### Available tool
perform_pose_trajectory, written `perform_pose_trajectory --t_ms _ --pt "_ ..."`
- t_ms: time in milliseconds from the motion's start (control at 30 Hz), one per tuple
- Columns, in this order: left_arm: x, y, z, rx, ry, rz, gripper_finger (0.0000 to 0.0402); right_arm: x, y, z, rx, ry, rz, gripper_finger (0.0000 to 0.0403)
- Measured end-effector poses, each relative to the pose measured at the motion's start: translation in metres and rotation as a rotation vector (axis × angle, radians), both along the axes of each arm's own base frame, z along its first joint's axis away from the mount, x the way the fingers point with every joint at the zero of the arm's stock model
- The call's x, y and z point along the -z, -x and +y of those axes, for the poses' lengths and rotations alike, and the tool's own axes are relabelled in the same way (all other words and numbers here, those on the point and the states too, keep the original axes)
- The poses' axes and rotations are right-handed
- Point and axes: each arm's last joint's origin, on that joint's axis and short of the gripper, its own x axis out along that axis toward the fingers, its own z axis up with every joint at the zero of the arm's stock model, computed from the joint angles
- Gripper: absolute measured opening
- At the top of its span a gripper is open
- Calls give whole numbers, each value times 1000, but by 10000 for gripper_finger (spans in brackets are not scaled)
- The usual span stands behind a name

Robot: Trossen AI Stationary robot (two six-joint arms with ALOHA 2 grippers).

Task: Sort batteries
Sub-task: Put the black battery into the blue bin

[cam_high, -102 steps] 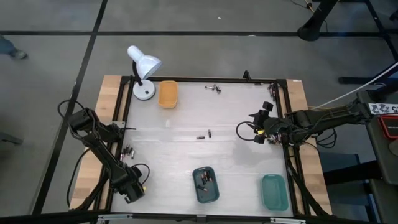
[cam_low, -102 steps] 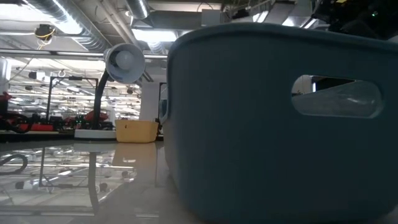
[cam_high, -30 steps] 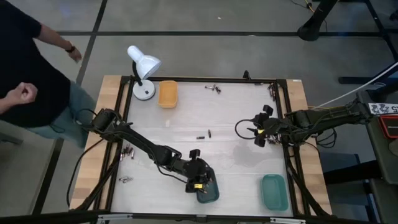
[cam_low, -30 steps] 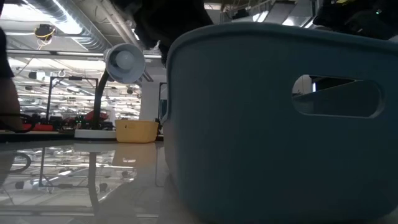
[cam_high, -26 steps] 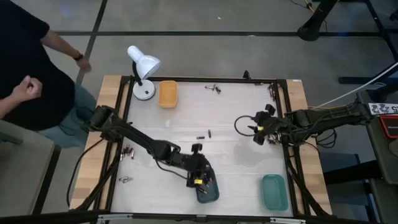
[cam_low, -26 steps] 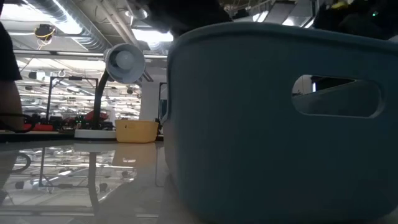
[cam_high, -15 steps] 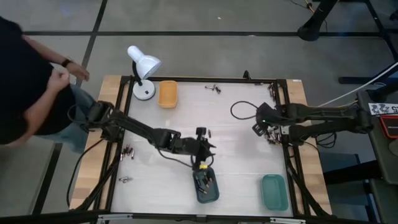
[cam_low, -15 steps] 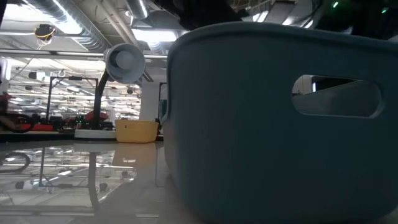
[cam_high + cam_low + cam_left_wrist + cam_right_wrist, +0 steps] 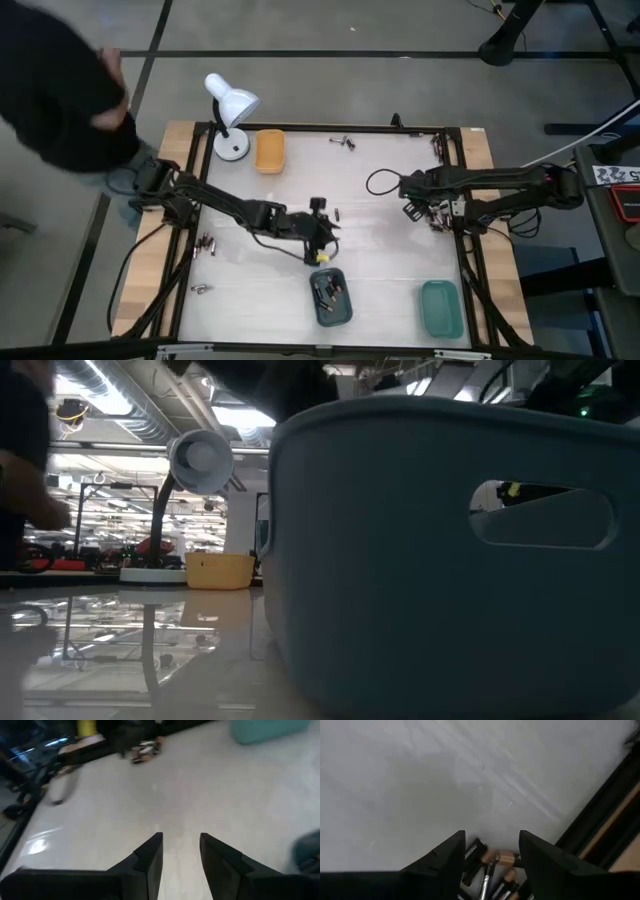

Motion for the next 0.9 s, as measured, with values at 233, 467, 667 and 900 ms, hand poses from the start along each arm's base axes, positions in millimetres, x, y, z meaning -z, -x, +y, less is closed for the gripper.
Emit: perform_pose_trajectory --t_ms 233,467,667,900 --pt "-6 24 7 -7 75 -131 119 23 10 3 40 -52 16 188" --pt "-12 31 2 14 86 -170 119 33 13 5 71 -86 -7 188" --pt "-11 32 1 18 87 -162 119 39 12 6 75 -107 -50 188" --pt "-11 32 1 15 88 -161 119 49 14 7 93 -143 -95 160"
